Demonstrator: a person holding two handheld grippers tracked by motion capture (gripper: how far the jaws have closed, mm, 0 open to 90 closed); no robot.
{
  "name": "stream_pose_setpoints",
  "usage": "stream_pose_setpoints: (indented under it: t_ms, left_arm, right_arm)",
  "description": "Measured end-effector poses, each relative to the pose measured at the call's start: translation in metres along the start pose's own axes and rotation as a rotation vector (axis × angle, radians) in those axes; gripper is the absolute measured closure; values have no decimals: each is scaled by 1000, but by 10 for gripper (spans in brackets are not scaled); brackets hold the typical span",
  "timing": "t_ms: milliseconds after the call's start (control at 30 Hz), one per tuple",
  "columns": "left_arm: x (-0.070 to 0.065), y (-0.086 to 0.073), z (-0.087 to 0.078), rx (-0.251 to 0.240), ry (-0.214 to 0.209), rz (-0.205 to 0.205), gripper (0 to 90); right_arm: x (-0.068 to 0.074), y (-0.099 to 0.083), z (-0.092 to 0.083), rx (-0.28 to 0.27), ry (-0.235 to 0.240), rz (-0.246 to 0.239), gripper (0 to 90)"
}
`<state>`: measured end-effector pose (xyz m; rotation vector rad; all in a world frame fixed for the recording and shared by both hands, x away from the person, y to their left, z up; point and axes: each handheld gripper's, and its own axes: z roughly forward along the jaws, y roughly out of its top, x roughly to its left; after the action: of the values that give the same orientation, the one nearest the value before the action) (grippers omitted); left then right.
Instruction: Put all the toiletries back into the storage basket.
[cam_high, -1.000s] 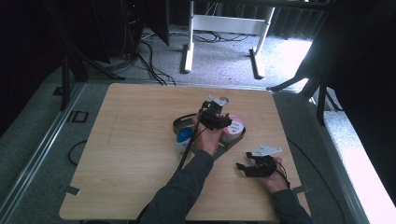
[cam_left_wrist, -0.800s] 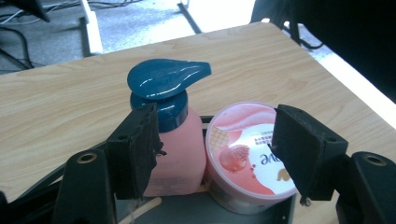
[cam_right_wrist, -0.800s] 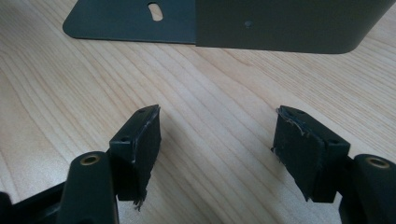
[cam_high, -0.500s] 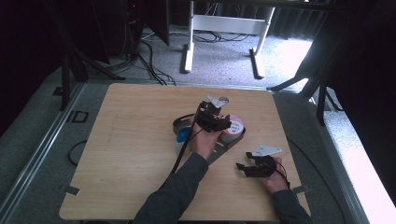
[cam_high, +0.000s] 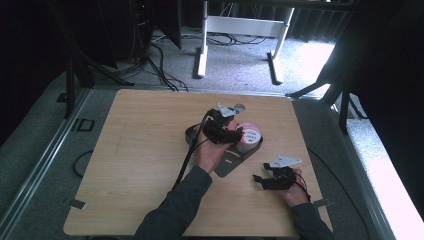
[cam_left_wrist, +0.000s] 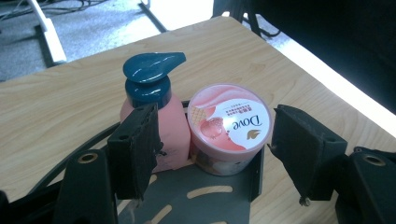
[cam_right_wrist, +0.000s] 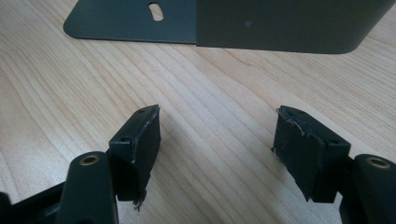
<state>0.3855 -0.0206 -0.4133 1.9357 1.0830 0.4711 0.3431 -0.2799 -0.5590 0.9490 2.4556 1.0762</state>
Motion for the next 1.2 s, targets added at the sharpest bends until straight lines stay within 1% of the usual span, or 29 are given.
stream_pose_setpoints:
  t_ms: [100, 167, 233, 267, 300, 333, 367, 433, 500, 567, 600, 633, 667, 767, 800, 833, 867, 900, 933, 967, 1067, 1133, 1200]
  left_arm:
    - [3, -2, -6, -6, -7, 13, 334]
    - [5, -4, -10, -4, -19, 20, 335]
    - [7, -5, -13, -9, -28, 47, 335]
    - [8, -6, -14, -17, -43, 68, 336]
    - [8, -6, -16, -18, -44, 90, 344]
    - [9, -6, -17, -16, -40, 102, 348]
    - [10, -7, -19, -19, -52, 108, 348]
    - [11, -7, -22, -19, -52, 124, 348]
    - [14, -8, -24, -15, -65, 126, 348]
    - [16, -8, -24, -10, -66, 131, 349]
    - [18, -10, -26, -4, -77, 152, 349]
    - [18, -10, -26, -4, -77, 152, 349]
    - [19, -11, -28, -2, -75, 177, 349]
    - [22, -11, -30, 8, -85, 200, 349]
    - [22, -11, -30, 8, -85, 200, 349]
    - [26, -13, -31, 22, -96, 208, 349]
    - [28, -14, -31, 26, -102, 209, 349]
    - [28, -14, -31, 26, -102, 209, 349]
    - [29, -15, -31, 28, -111, 211, 349]
    - [32, -17, -33, 18, -127, 210, 349]
    - [35, -19, -34, 15, -139, 206, 351]
    - [38, -21, -35, 21, -138, 211, 350]
    - [42, -23, -37, 23, -144, 205, 349]
  right_arm:
    - [0, 0, 0, 0, 1, -1, 315]
    - [0, 0, 0, 0, 0, -2, 315]
    - [0, 0, 0, 0, 1, 0, 315]
    - [0, 0, 0, -1, 1, 0, 314]
    - [0, 0, 0, -1, 1, -1, 313]
    - [0, 0, 0, -1, 1, -1, 311]
    - [0, 0, 0, 0, 3, -2, 308]
    - [0, 0, 0, 0, 2, -2, 308]
    - [0, 0, 0, 0, 3, -3, 308]
    - [0, 0, 0, 0, 3, -2, 308]
    - [0, 0, 0, 0, 3, -2, 307]
    - [0, 0, 0, 0, 3, -2, 307]
    - [0, 0, 0, 0, 3, -2, 307]
    - [0, 0, 0, 0, 3, -2, 307]
    - [0, 0, 0, 0, 3, -2, 307]
    - [0, 0, 0, 1, 4, -3, 307]
    - [0, 0, 0, 1, 4, -3, 307]
    - [0, 0, 0, 1, 4, -3, 307]
    - [0, 0, 0, 1, 4, -3, 307]
    - [0, 0, 0, 1, 4, -3, 307]
    - [0, 0, 0, 0, 4, -3, 306]
    - [0, 0, 0, 0, 4, -3, 307]
    - [0, 0, 0, 0, 4, -3, 306]
